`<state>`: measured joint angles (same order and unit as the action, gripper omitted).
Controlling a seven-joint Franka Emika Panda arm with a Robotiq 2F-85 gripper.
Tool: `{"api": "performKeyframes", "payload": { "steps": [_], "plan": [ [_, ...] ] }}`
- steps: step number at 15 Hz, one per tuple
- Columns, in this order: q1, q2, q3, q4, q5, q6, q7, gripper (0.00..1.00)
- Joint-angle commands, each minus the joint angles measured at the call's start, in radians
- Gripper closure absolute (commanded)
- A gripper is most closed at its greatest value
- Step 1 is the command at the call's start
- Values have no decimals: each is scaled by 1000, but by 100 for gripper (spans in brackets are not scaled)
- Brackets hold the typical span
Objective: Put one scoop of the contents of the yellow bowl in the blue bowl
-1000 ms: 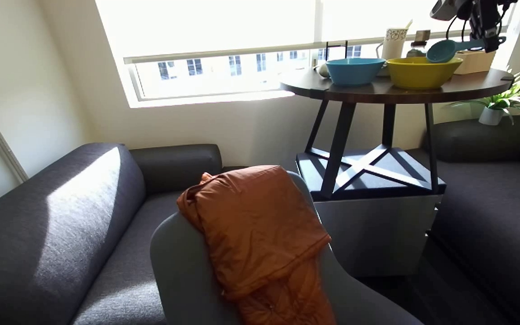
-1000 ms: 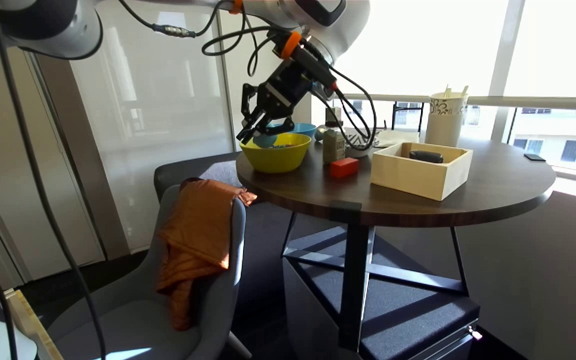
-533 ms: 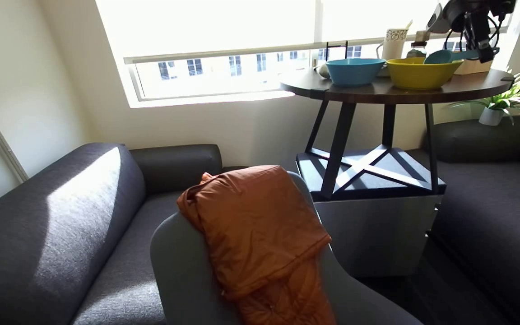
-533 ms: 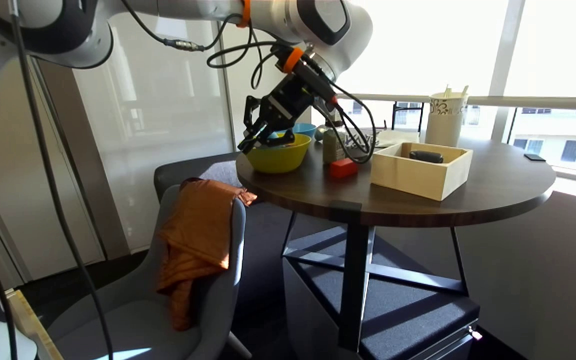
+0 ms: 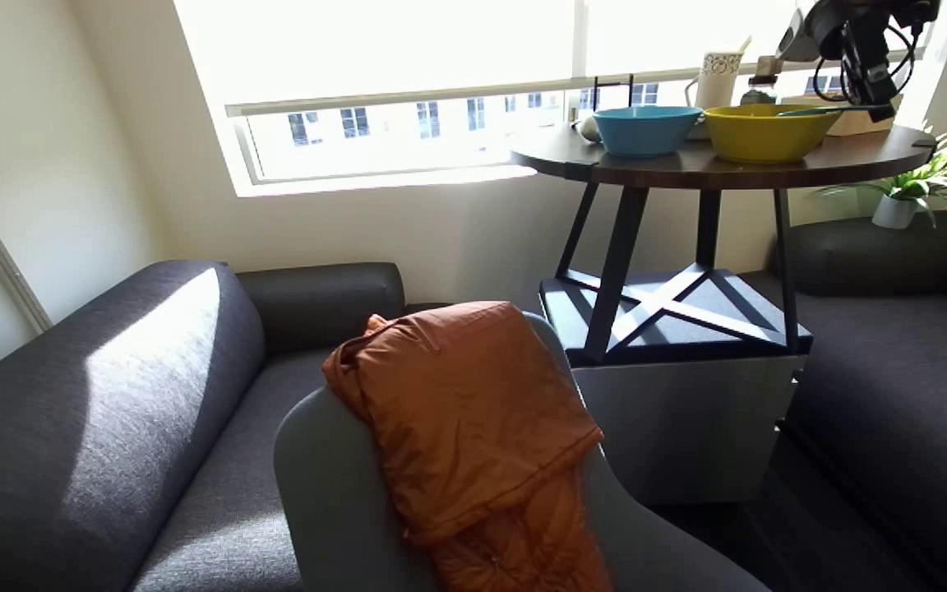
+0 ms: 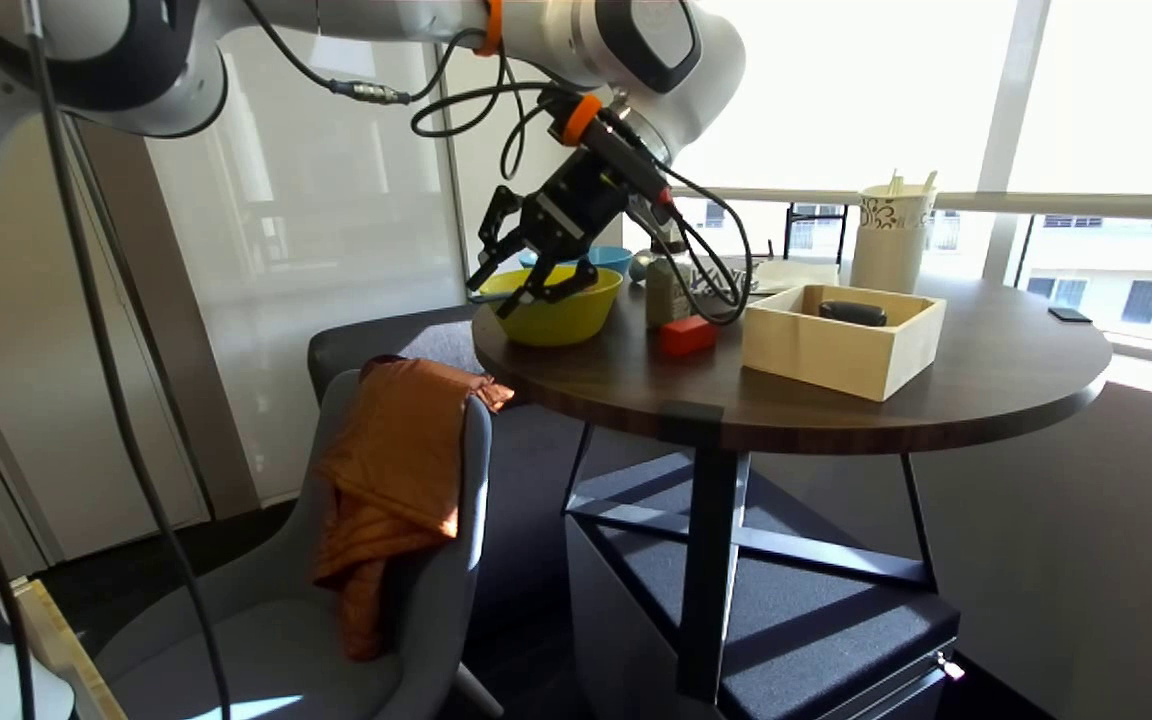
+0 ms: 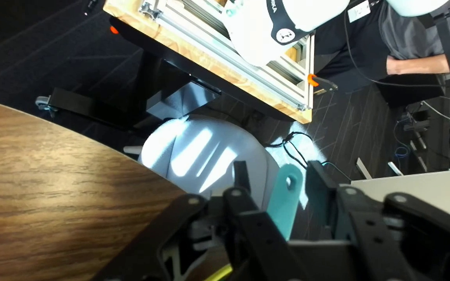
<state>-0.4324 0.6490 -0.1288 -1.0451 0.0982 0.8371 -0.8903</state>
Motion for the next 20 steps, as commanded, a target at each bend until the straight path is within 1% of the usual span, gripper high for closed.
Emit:
{"api": "performKeyframes", "payload": {
  "steps": [1,2,3,5,6,7,10,13,14,17,20],
  "plan": [
    [-25,-1,21,28,31,1,48,26],
    [-27,-2,20,32,30,1,51,18],
    [-31,-1,18,49,31,2,56,12],
    [-46,-9,8,123,42,17,91,1],
    [-56,-26,4,147,45,27,99,0],
    [-49,-70,-16,127,44,47,96,0],
    [-69,-176,-36,111,47,88,125,0],
    [-90,-297,-44,55,71,181,113,0],
    [-83,-216,-42,130,31,114,92,0],
    [-95,-282,-42,107,43,145,92,0],
    [-93,-283,-42,84,46,158,92,0]
  ]
}}
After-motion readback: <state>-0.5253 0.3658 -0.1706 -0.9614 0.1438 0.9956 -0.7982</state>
